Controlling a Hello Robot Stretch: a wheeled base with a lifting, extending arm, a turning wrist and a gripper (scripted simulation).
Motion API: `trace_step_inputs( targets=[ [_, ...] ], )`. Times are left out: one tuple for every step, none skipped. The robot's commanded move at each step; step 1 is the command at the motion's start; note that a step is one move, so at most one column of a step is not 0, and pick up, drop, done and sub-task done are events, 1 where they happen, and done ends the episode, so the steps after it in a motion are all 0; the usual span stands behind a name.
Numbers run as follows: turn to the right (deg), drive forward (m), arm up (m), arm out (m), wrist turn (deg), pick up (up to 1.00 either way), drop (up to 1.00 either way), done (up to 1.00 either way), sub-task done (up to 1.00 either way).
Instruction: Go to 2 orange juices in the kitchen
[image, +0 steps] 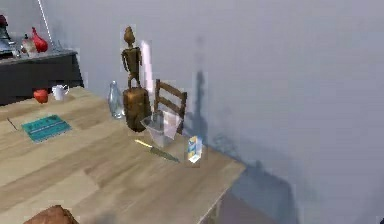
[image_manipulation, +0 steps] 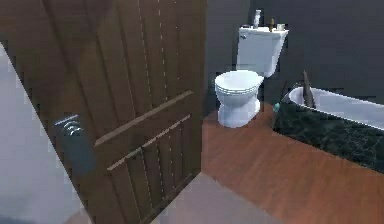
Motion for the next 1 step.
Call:
trace_step_inputs(
  targets=[
    [45.0, 0.0, 0.0, 0.0, 0.0, 0.0, 0.0, 0.0, 0.0]
  ],
)
